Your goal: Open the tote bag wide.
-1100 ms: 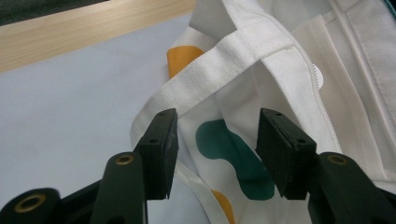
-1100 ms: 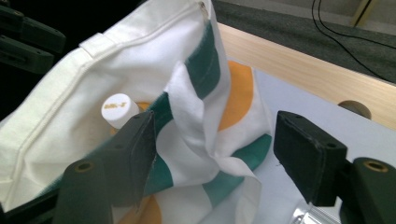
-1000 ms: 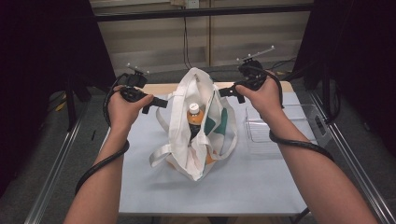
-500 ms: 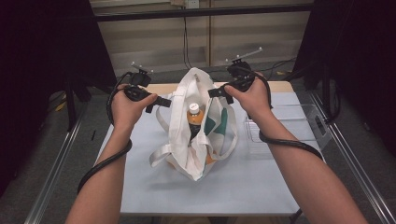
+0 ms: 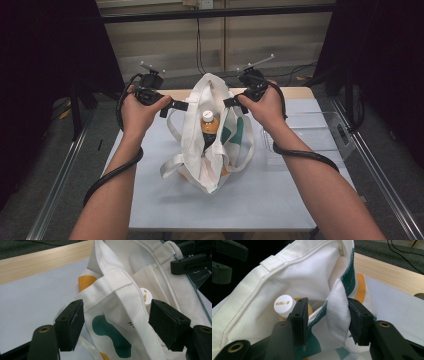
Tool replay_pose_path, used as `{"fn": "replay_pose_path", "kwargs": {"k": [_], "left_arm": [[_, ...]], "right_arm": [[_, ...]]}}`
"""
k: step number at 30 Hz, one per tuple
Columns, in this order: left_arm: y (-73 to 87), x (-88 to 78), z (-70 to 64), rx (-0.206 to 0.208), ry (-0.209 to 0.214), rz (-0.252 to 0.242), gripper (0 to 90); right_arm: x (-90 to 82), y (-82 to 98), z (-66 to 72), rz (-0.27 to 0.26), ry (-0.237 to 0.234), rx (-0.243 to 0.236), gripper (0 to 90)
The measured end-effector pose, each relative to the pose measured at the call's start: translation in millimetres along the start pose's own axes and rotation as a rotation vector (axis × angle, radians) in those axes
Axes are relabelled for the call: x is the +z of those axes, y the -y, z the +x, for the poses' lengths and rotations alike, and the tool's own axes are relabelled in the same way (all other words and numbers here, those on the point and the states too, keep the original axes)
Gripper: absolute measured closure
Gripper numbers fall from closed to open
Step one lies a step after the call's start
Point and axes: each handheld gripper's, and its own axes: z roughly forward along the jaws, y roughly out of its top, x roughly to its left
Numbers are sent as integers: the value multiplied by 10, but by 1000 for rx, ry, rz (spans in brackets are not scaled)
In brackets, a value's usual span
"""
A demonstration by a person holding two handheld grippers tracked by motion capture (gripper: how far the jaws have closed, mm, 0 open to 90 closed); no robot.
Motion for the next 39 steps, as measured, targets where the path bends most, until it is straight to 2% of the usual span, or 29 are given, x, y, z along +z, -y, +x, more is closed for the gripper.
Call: {"fn": "replay_pose_path", "kwargs": {"k": [3, 7, 9, 11, 15, 16, 17, 18, 20, 24, 26, 34, 36, 39], "left_arm": [[-6, 98, -30, 10, 6, 35, 292], [-7, 177, -62, 11, 14, 40, 302], [-7, 218, -83, 9, 21, 42, 324], [-9, 235, -83, 28, 23, 62, 356], [-10, 253, -87, 17, 28, 63, 423], [-9, 258, -96, 8, 34, 57, 463], [-11, 256, -100, 25, 44, 55, 541], [-13, 260, -110, 19, 43, 53, 596], [-22, 274, -116, 27, 52, 64, 626], [-23, 282, -122, 9, 49, 74, 796], [-26, 274, -117, 10, 37, 81, 835], [-12, 252, -51, -10, -18, 77, 869], [-3, 263, -38, -26, -21, 66, 870], [4, 269, -11, -27, -35, 68, 869]], "right_arm": [[-1, -2, 11, 1, 1, -3, 577], [7, 2, 14, -3, 1, -3, 615], [11, 5, 14, -2, 3, -4, 634], [14, 8, 9, -1, 7, -4, 645], [18, 22, -3, -8, 9, -8, 674], [19, 24, -3, -9, 8, -9, 679], [20, 27, -3, -10, 10, -9, 684], [22, 31, -3, -12, 12, -8, 695], [31, 39, -2, -10, 14, -8, 702], [34, 45, -4, -9, 19, -8, 715], [29, 60, -22, 6, 45, -16, 747], [31, 127, -141, -3, 55, 7, 769], [31, 135, -168, -1, 61, 7, 770], [40, 144, -192, 8, 73, 4, 770]]}}
